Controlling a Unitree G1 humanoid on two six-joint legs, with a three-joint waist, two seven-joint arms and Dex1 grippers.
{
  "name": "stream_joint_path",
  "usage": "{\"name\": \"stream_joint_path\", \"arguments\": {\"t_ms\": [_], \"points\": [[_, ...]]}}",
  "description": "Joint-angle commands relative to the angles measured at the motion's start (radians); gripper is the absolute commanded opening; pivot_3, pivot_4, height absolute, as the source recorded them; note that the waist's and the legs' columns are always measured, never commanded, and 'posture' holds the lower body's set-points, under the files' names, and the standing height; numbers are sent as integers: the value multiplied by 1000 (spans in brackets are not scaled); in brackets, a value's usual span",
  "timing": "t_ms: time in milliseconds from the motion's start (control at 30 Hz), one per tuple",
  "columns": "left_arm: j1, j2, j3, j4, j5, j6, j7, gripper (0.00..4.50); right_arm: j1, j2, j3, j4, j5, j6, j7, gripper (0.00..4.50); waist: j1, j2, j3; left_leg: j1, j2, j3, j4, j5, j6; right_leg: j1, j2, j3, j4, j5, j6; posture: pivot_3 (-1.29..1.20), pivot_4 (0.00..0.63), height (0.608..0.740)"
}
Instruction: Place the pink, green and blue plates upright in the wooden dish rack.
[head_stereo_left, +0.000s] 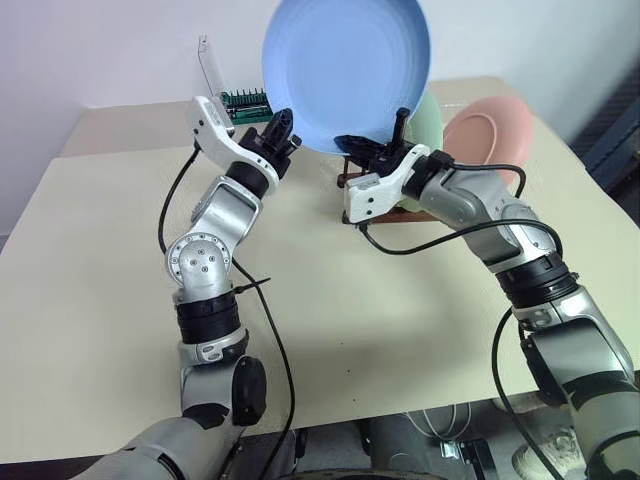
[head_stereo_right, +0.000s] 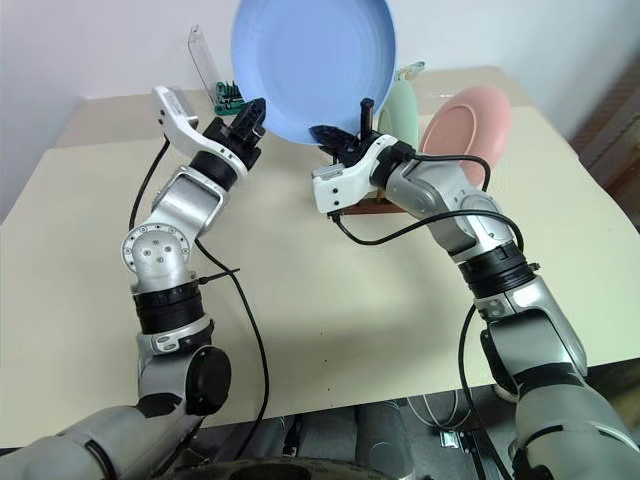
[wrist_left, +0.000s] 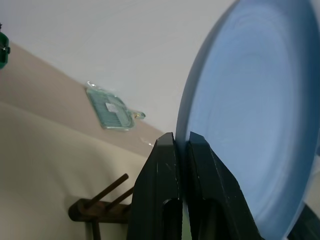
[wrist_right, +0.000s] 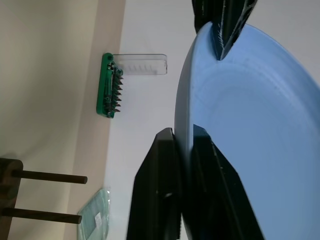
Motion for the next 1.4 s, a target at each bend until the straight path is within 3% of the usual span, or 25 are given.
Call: {"name": "stream_joint_path", "arguments": {"t_ms": [33,133,367,467,533,633,800,833,900,1033,1167,1400], "points": [[-13,15,-48,-16,23,-28,-44,0,-40,-1,-34,-10,7,7,-28,38,0,0,0,0,0,0,0,0,0,0,0,0,0,0,0,0,150,740],[-21,31,-63,12,27,-32,-91,1047,-38,-8,-37,-13,9,5,-30,0,2,0,0,0,0,0,0,0,0,1,0,0,-1,1,0,0,150,740],[-32,59,-29,57,9,-47,-111,4479,-39,-40,-48,-12,8,0,-35,0,-1,0,0,0,0,0,0,0,0,1,1,0,-2,2,0,0,150,740],[-37,142,-65,64,39,-54,-236,4479,-50,-49,-54,-3,6,1,-43,0,-2,0,0,0,1,0,0,0,0,0,1,0,-2,2,0,0,150,740],[-87,280,-115,110,110,-92,-409,4479,-65,-54,-71,4,10,15,-59,0,-4,0,0,-1,1,0,0,0,0,0,2,0,-2,2,0,0,150,740],[-179,432,-86,248,125,-132,-579,4479,-93,-57,-110,3,45,34,-80,0,-3,0,0,-3,2,1,0,1,-1,-2,3,0,-3,4,-2,0,150,740],[-170,515,-111,354,259,-271,-644,4479,-144,-25,-205,-39,169,78,-82,0,-4,1,0,-1,2,0,-2,1,-1,-1,3,0,-4,4,-2,0,150,740],[-161,510,-114,369,279,-317,-668,4479,-159,6,-240,-50,241,113,-70,0,-4,1,0,-1,3,0,-2,1,-1,-1,3,0,-4,4,-2,0,150,740],[-143,514,-142,401,337,-384,-705,4479,-197,122,-357,-89,528,274,-11,0,-5,1,0,-2,3,0,-2,1,-2,-1,4,0,-4,4,-2,0,150,740],[-134,531,-147,411,264,-287,-853,4479,-246,254,-511,-202,978,589,101,0,-5,1,0,-4,8,-2,-1,1,-2,-2,8,-1,-4,7,-5,0,150,740],[-127,560,-159,418,286,-271,-916,4479,-271,300,-647,-278,1294,817,66,0,-5,2,0,-4,9,-3,-2,1,-2,-1,8,-2,-4,7,-5,0,150,740],[18,724,-180,211,155,-93,-1243,4479,-218,346,-789,-345,1811,1173,-116,0,-17,7,0,-4,10,-1,-5,1,-2,-4,9,-1,-3,7,-5,0,150,740]]}}
